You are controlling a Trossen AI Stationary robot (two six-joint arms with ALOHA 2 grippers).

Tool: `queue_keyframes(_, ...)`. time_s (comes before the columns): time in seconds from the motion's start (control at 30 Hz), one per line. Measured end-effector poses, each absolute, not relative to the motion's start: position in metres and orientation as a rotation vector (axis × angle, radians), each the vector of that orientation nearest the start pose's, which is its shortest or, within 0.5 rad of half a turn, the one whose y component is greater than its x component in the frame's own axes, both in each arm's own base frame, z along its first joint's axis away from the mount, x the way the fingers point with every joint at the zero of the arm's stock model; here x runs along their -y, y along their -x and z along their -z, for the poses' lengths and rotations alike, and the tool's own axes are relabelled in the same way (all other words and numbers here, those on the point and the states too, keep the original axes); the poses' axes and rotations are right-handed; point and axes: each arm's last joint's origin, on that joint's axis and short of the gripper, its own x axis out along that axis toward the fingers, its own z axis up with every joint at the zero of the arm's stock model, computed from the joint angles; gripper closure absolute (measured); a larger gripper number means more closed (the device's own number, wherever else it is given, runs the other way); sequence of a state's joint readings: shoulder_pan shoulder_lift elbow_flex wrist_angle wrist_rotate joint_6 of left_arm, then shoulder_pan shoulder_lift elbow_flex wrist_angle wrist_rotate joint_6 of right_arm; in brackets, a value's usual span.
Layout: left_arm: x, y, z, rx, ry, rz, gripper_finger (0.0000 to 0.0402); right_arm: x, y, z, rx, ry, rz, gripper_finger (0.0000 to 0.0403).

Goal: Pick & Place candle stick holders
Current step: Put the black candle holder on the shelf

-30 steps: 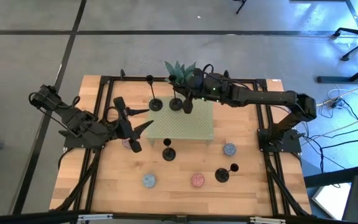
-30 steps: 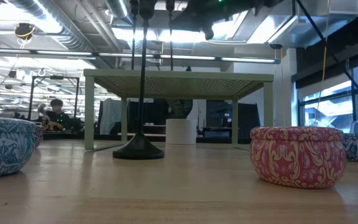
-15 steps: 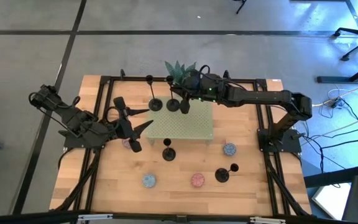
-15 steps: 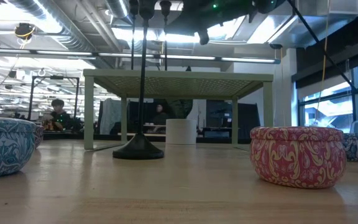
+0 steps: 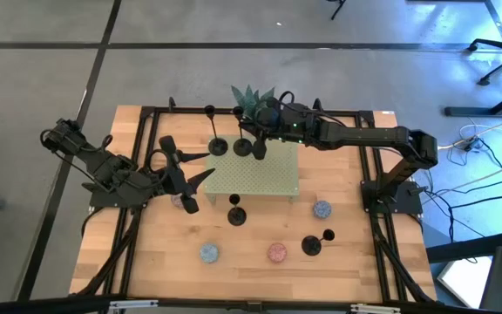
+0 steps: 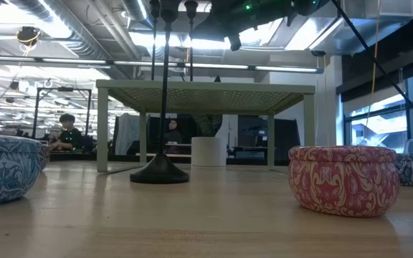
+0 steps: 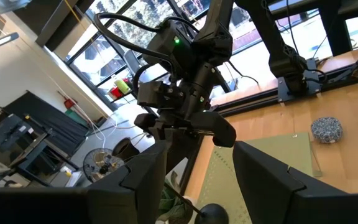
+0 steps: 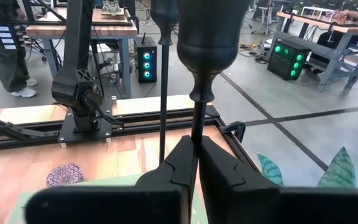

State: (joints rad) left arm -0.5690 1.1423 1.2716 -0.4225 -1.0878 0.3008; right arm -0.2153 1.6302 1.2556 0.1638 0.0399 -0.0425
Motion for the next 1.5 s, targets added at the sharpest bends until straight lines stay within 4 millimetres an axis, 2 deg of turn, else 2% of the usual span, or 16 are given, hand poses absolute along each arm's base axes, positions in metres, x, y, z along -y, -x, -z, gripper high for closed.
queue_keyframes(0.67, 0.099, -0.202, -0.411, -0.277, -0.508, -0.484, 0.0219, 0.082, -0.371, -0.311, -0.238, 0.05, 0.243, 0.0271)
queue_keyframes(0.97, 0.099, -0.202, -0.411, -0.273, -0.488, -0.486, 0.0219, 0.076, -0.36, -0.314, -0.319, 0.044, 0.232, 0.0218)
queue_keyframes(1.27, 0.098, -0.201, -0.41, -0.283, -0.487, -0.485, 0.0219, 0.048, -0.336, -0.332, -0.397, 0.05, 0.163, 0.021)
queue_keyframes(1.5, 0.102, -0.193, -0.393, -0.374, -0.441, -0.426, 0.0219, 0.013, -0.306, -0.339, -0.549, 0.026, 0.071, 0.021)
